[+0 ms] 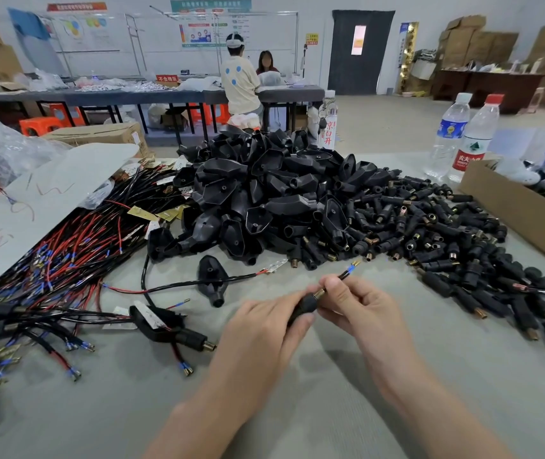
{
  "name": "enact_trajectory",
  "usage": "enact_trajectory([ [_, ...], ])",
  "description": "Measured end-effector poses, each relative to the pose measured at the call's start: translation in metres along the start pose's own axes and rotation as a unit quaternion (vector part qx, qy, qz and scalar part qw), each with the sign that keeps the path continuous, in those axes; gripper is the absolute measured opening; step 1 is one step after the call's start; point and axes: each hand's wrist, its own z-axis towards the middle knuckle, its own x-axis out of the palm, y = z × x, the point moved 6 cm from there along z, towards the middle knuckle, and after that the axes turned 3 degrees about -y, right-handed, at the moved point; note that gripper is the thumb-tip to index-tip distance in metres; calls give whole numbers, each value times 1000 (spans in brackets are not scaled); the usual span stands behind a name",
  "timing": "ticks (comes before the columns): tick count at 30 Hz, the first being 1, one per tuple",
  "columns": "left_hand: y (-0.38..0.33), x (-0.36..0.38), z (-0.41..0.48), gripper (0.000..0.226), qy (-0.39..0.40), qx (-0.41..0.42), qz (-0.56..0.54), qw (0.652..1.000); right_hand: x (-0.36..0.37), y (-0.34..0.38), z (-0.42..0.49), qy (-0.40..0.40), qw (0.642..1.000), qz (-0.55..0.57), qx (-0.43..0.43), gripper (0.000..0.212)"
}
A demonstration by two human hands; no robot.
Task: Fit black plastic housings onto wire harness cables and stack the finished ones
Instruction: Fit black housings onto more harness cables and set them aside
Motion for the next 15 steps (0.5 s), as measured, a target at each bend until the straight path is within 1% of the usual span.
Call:
enact_trajectory([
  [4,10,-4,2,36,-9,16,62,998,-1,-1,1,-8,998,55,7,24],
  [7,24,-9,2,30,-21,32,111,993,-23,4,8,-78,987,142,22,18],
  [10,32,-13,3,23,-26,45,158,986,-49,11,14,-139,974,177,27,14],
  [13,29,-11,2,30,-9,59,156,986,-52,12,14,-139,971,193,30,14],
  [15,27,-10,1,30,-1,49,134,990,-37,5,11,-93,977,184,49,25],
])
